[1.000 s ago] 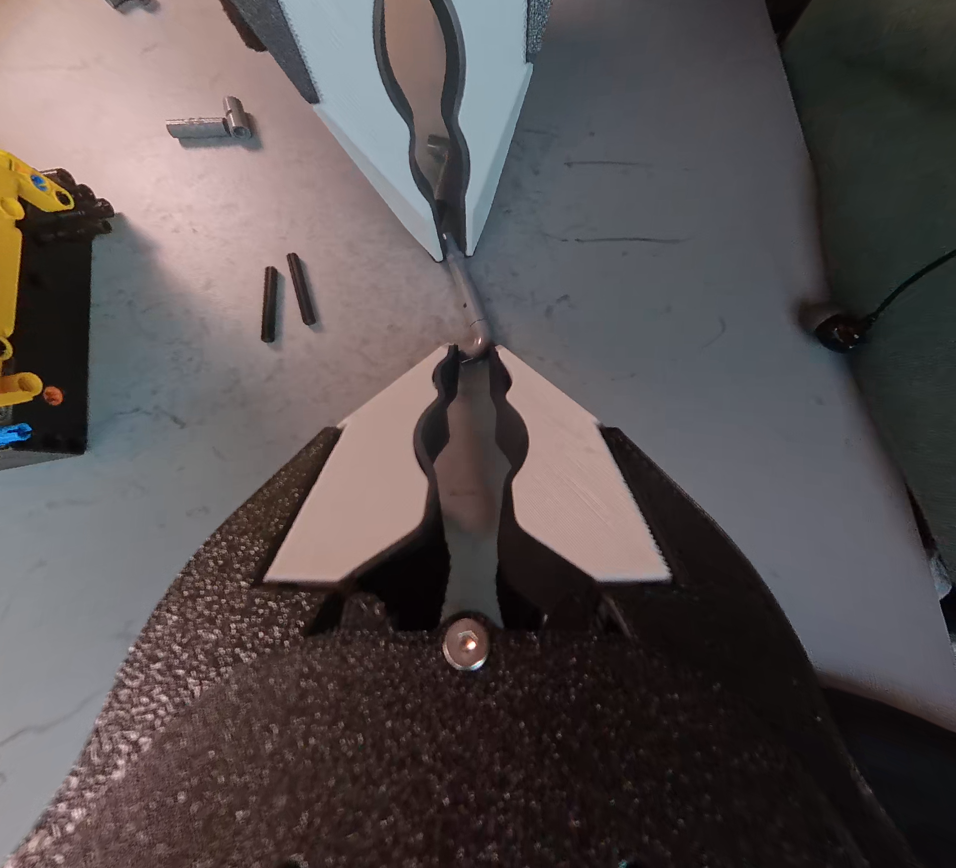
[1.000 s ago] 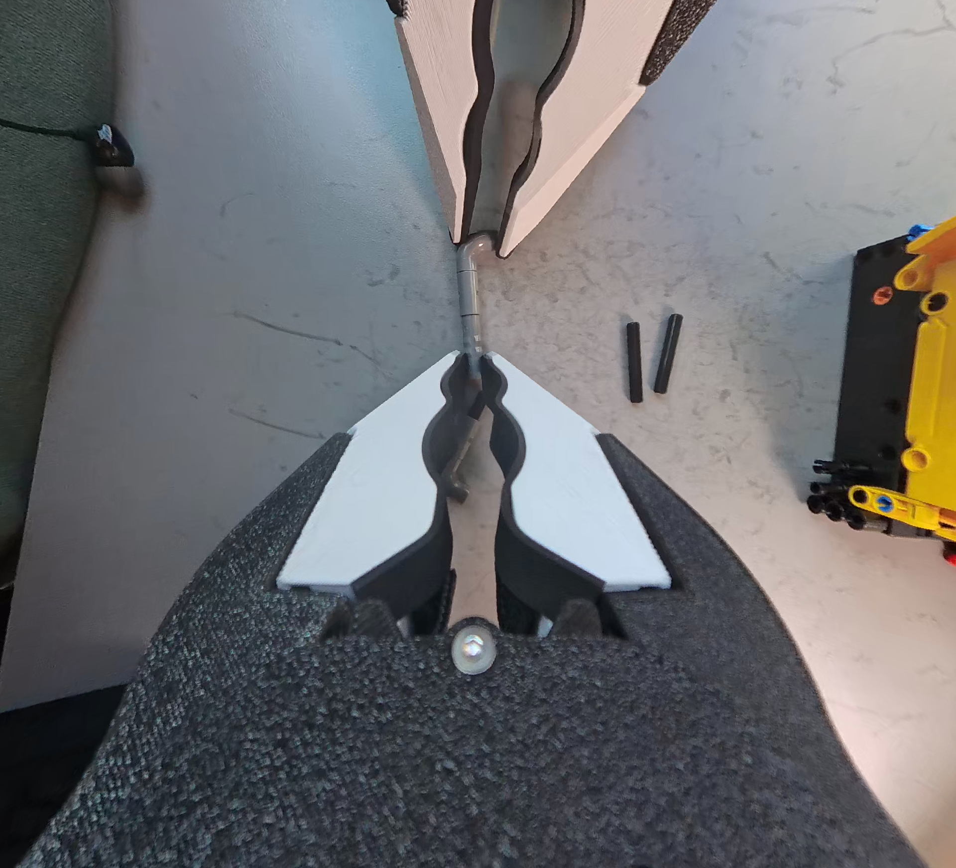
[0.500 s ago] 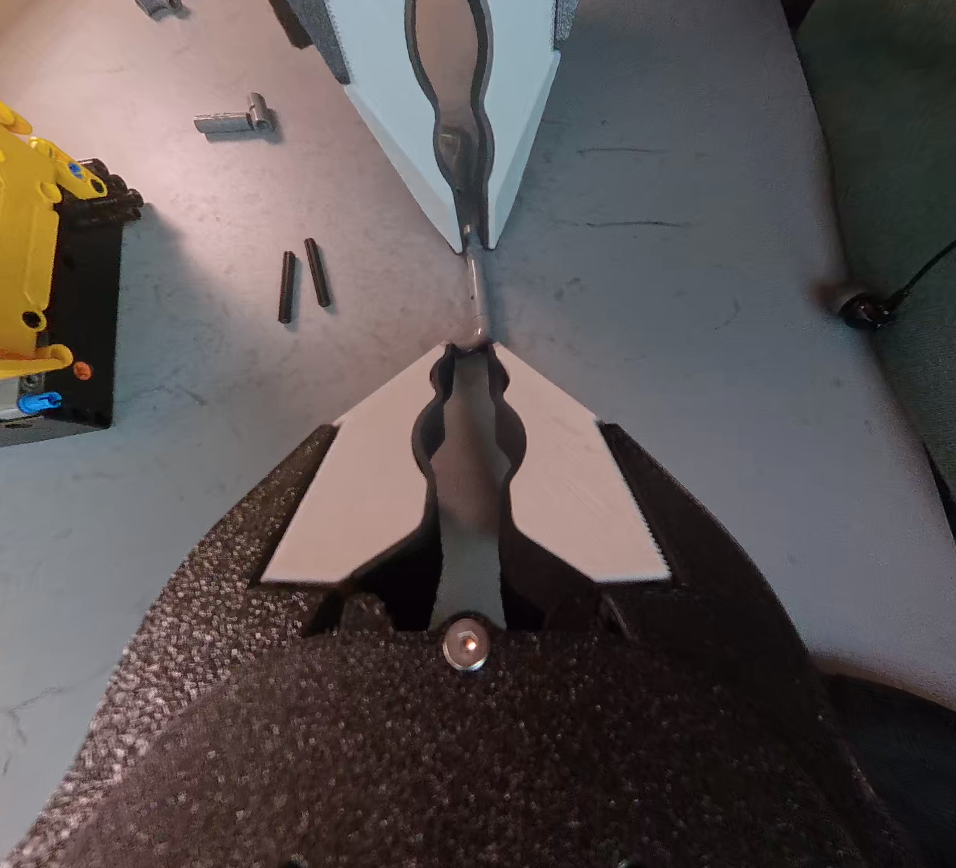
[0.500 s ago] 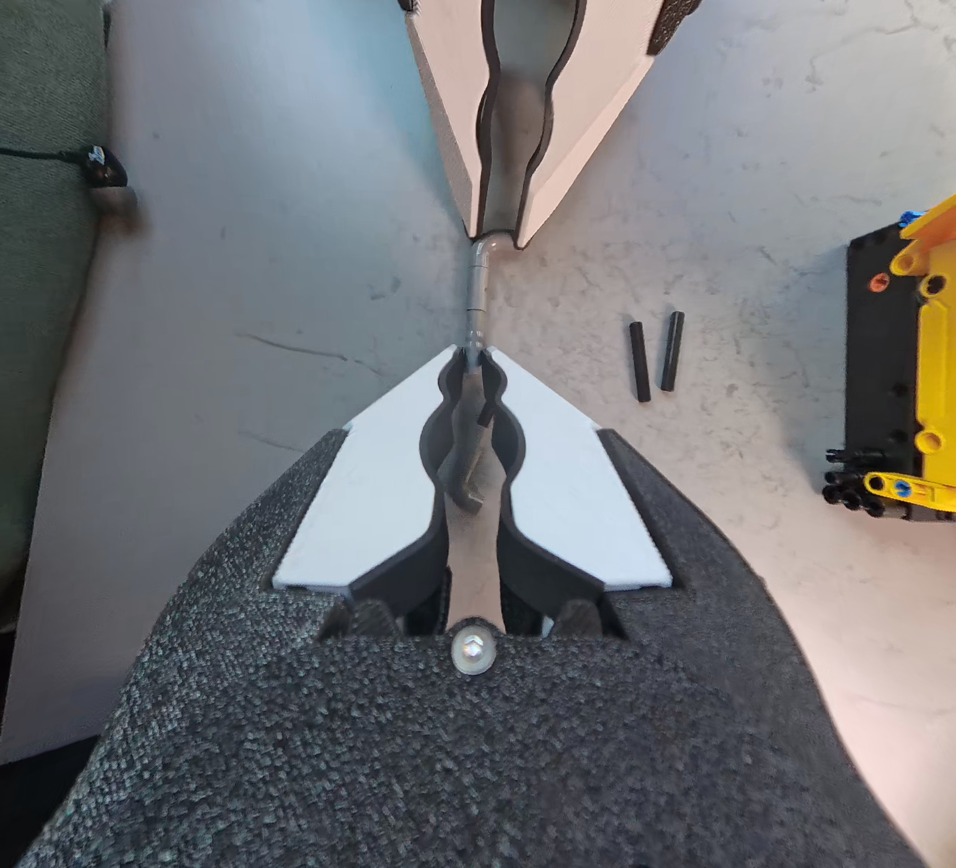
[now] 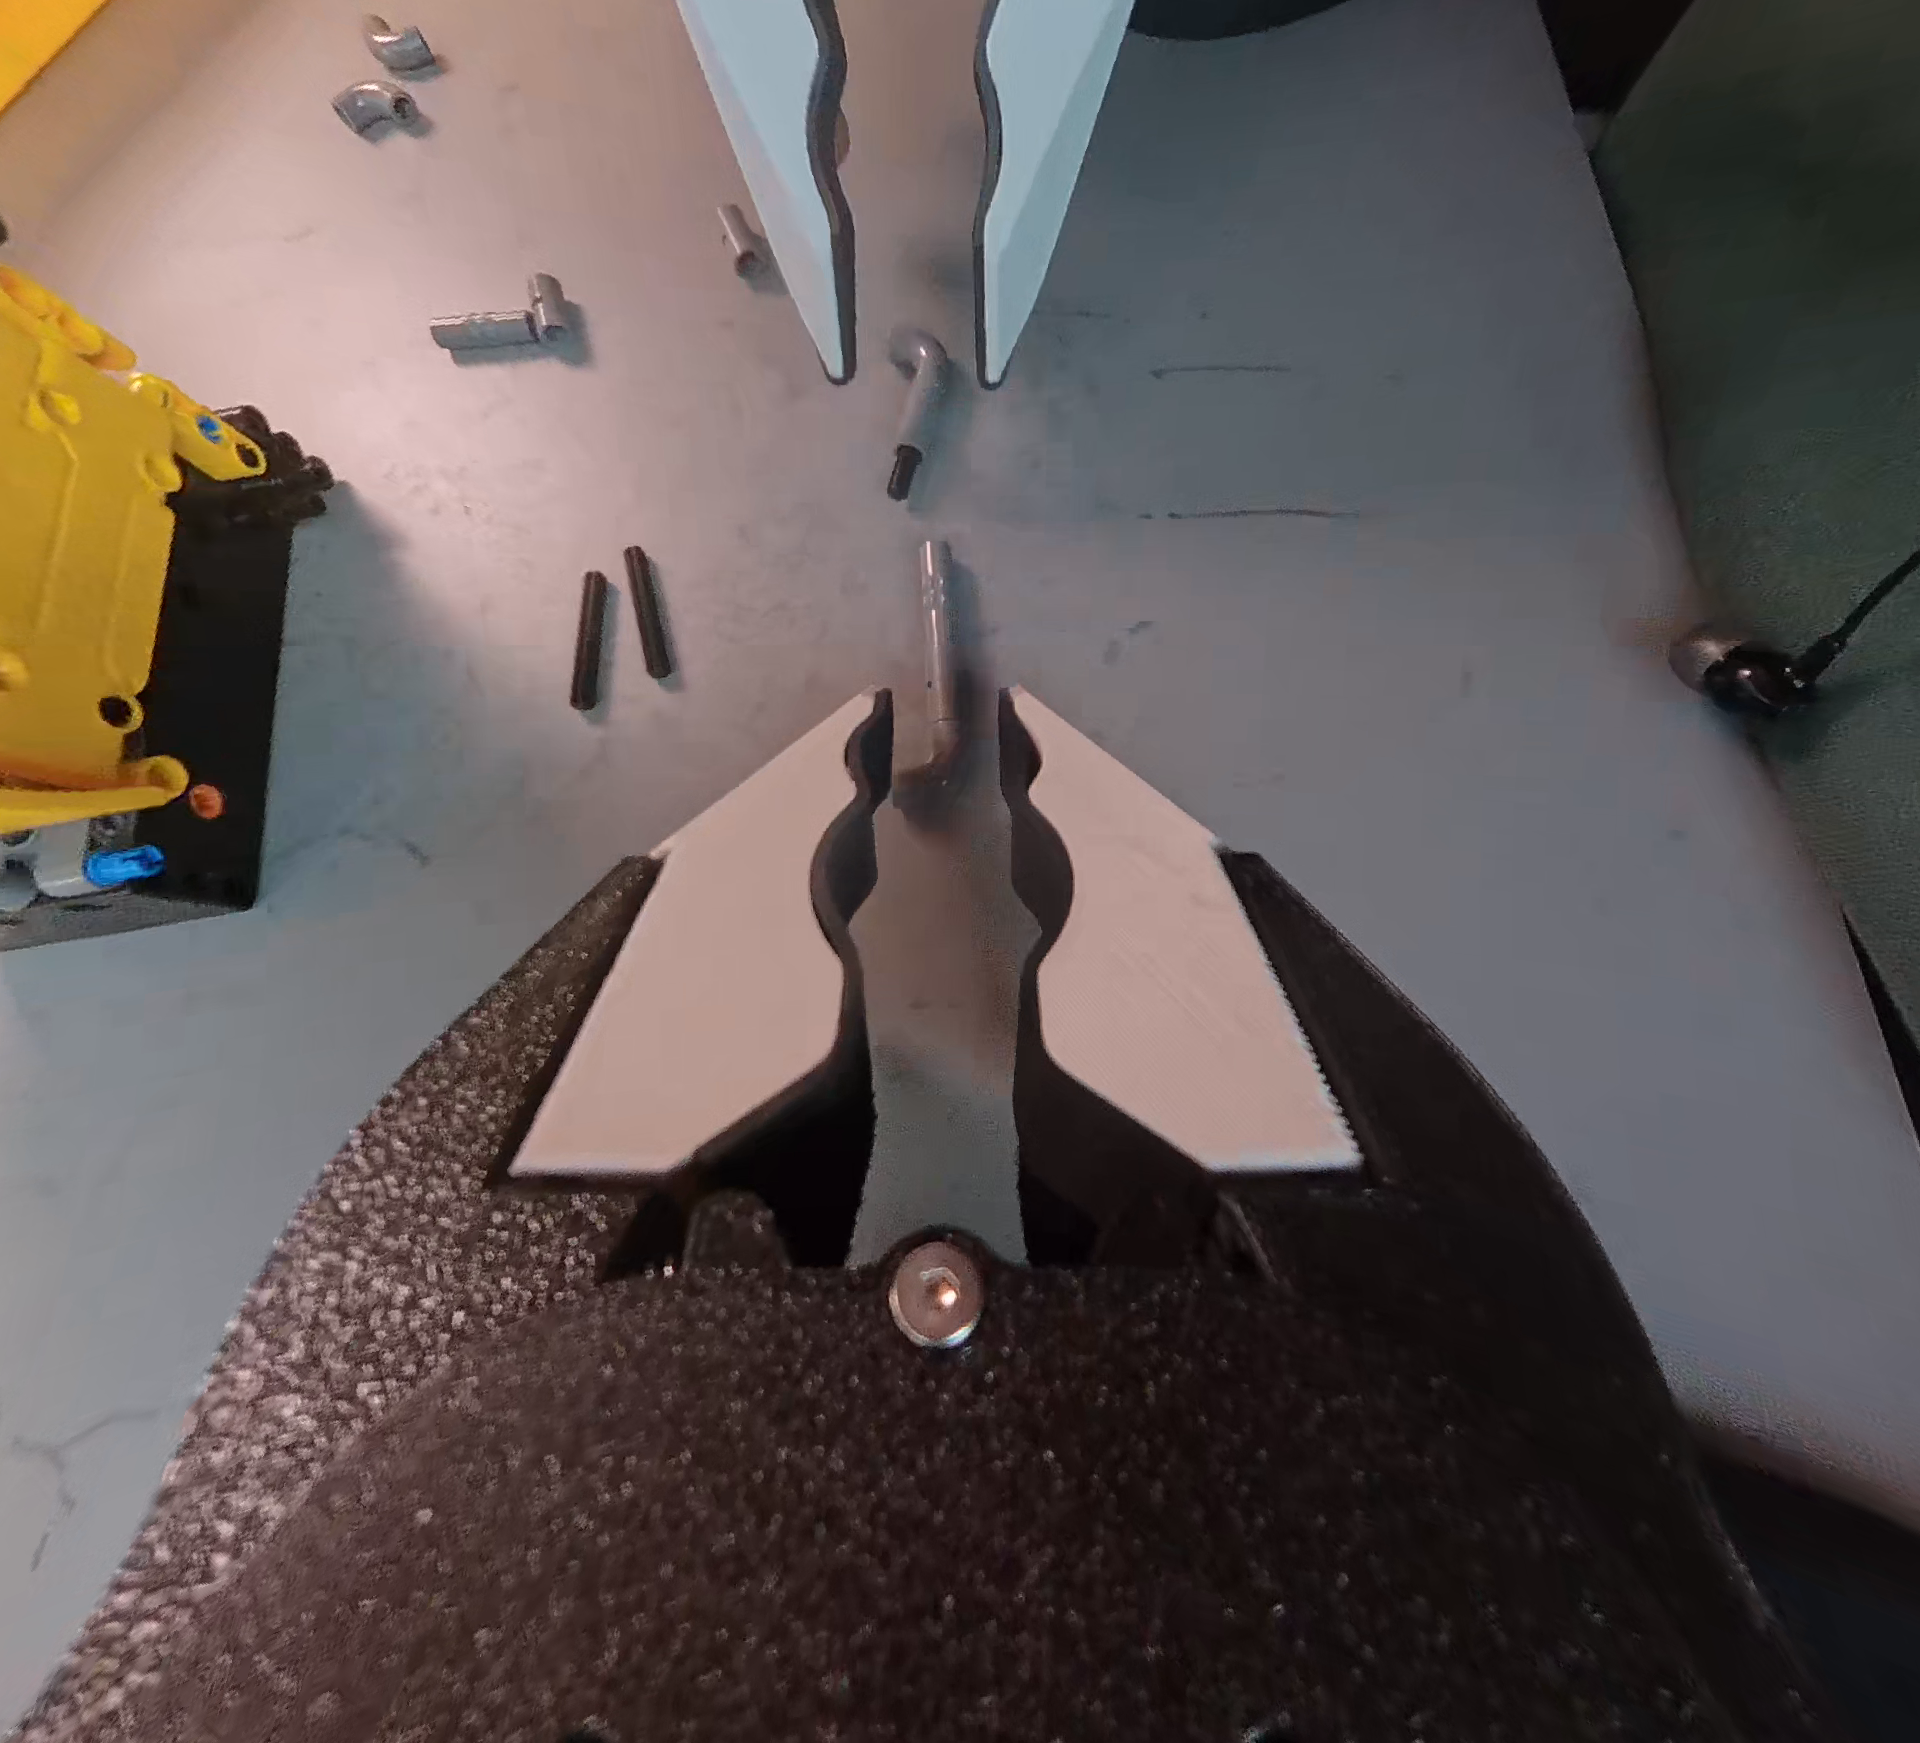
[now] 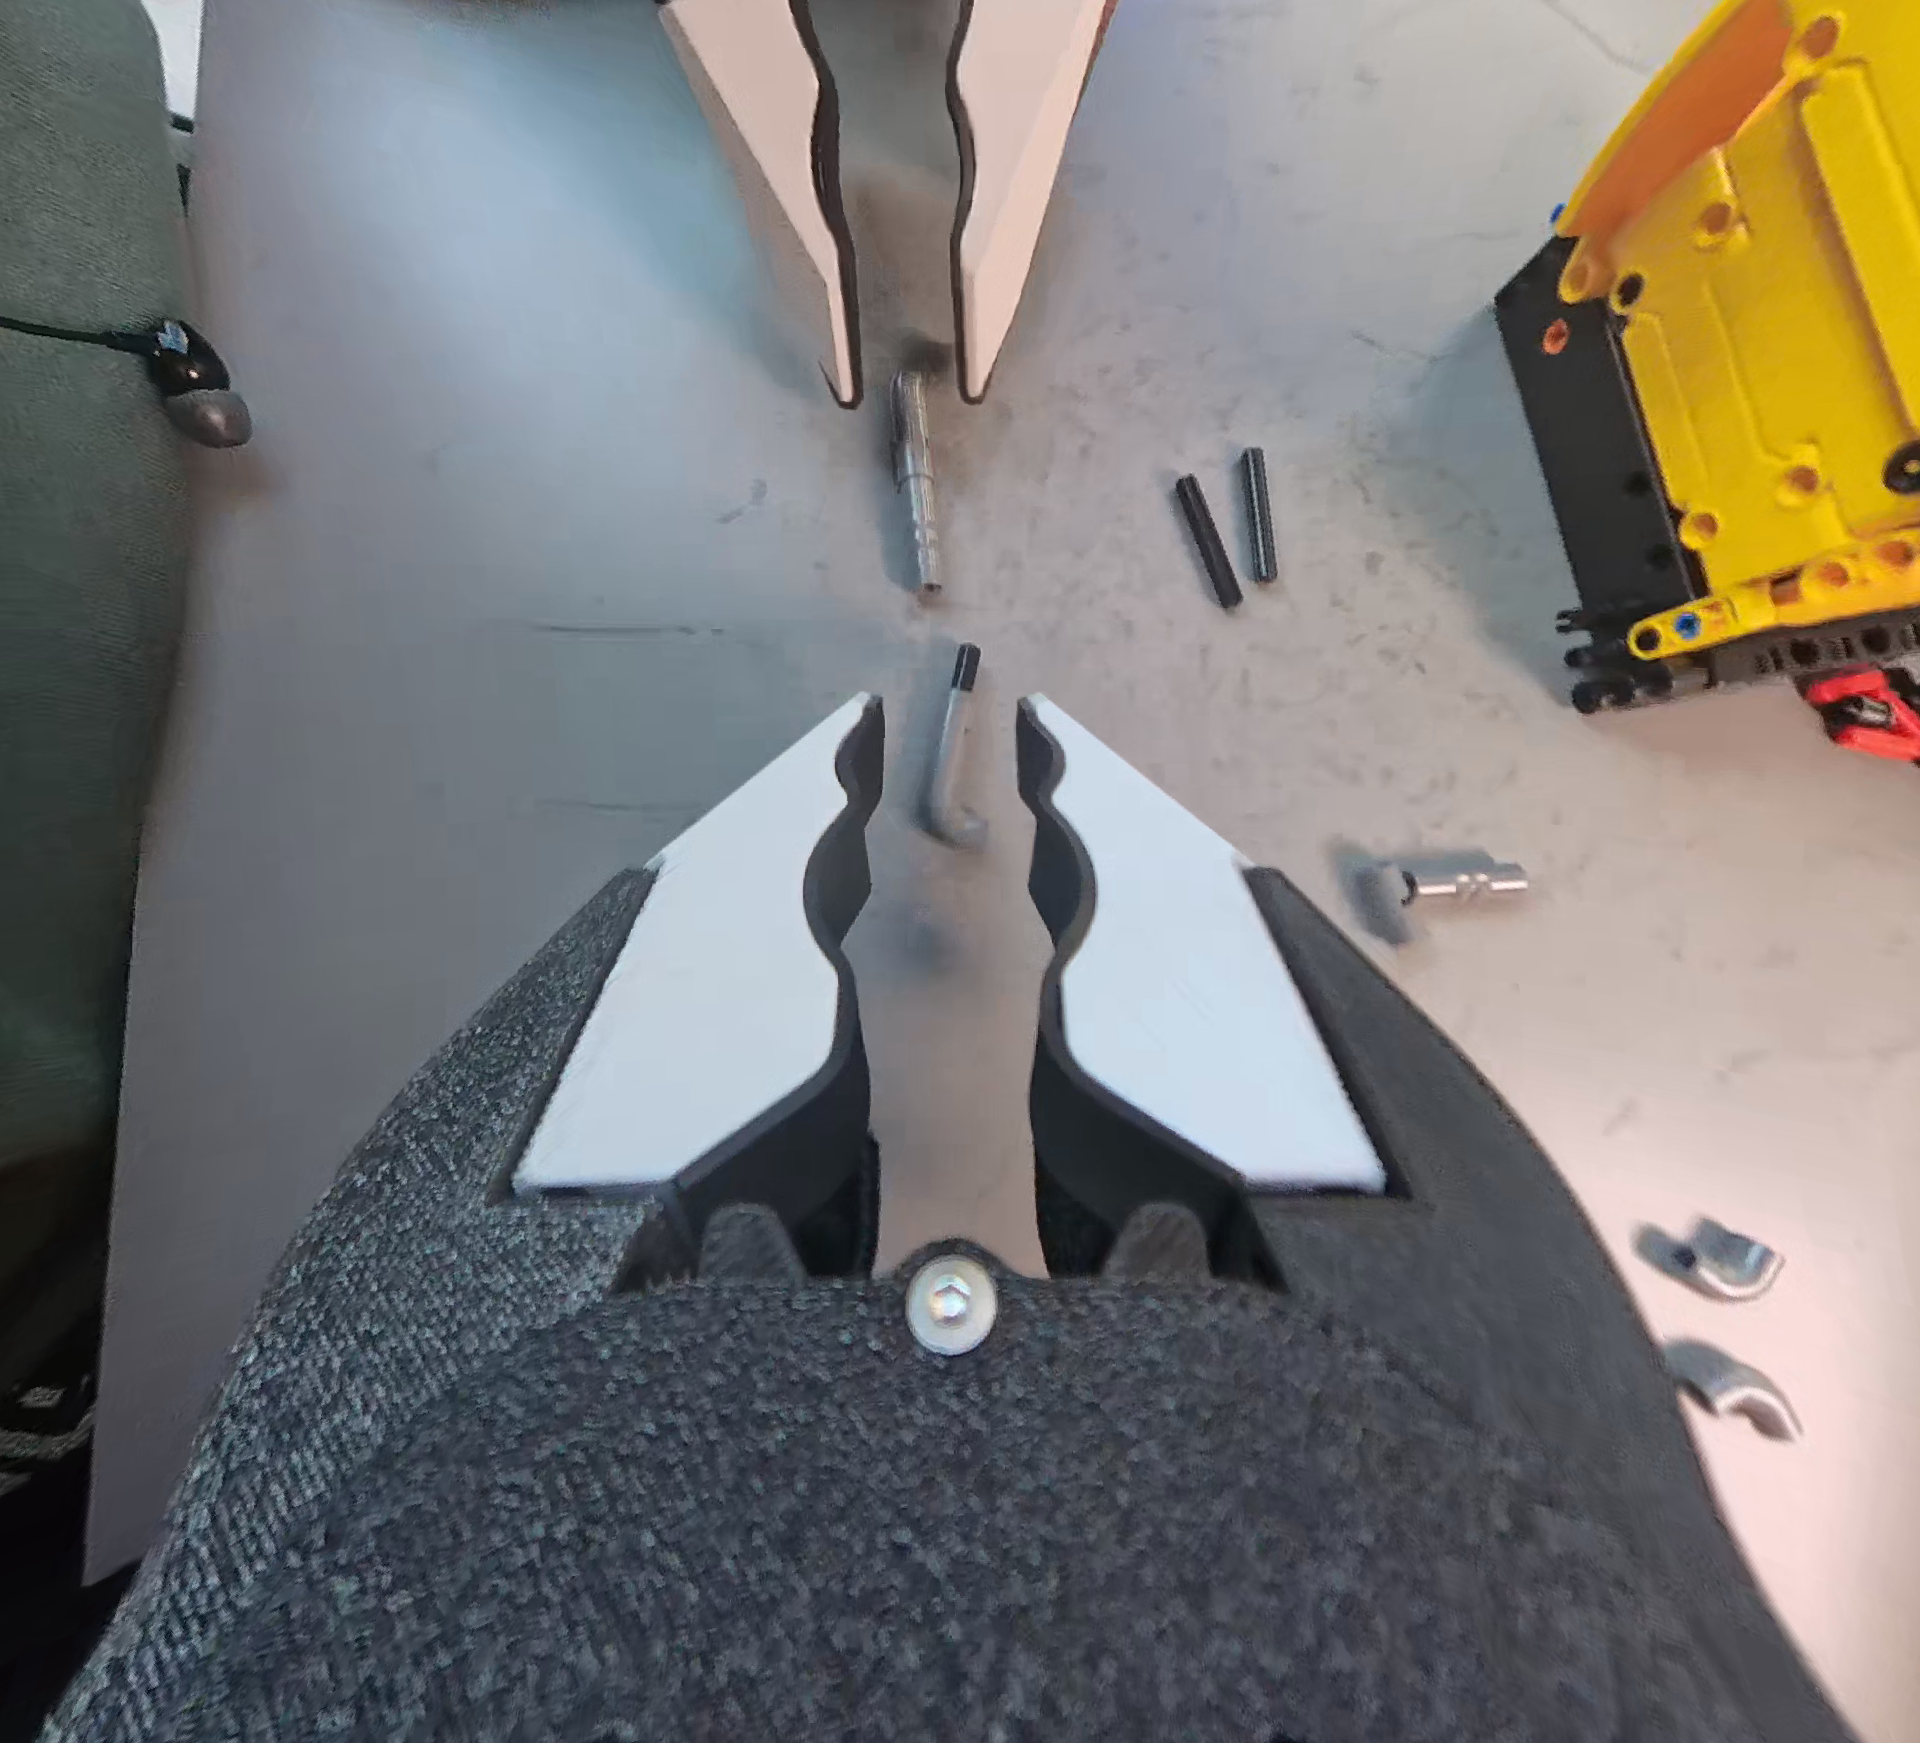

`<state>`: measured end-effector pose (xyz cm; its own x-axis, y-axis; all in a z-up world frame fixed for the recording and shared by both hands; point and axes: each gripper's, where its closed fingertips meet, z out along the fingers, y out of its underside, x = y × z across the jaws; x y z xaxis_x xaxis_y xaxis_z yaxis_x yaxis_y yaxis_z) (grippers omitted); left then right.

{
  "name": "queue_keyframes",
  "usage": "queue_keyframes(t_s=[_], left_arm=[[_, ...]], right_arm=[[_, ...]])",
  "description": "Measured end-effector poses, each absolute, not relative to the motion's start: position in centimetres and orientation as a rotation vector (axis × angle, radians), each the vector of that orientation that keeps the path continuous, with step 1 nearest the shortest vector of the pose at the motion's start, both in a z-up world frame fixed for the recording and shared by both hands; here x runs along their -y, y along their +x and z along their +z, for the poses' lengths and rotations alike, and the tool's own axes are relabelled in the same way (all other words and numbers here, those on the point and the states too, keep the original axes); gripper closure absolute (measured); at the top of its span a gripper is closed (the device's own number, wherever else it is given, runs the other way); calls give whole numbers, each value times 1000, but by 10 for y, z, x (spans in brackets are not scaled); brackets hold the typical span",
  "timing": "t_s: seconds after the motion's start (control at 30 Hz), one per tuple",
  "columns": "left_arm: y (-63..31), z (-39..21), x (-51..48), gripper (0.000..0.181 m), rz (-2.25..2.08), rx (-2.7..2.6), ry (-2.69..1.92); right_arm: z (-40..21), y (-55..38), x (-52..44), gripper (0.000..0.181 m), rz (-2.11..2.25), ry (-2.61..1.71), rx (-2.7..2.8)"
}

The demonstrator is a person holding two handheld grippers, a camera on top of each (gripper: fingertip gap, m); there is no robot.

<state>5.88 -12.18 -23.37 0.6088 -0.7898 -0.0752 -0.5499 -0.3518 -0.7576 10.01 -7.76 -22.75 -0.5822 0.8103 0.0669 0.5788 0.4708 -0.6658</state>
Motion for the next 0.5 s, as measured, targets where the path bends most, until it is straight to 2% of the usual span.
queue_keyframes(t_s=[0.13,0.5], left_arm=[[59,-242,121,175,-357,-1097,-2089],[43,-243,125,175,-326,-1064,-2107]], right_arm=[[-229,114,69,156,832,-1213,2305],[-236,110,71,160,830,-1195,2303]])
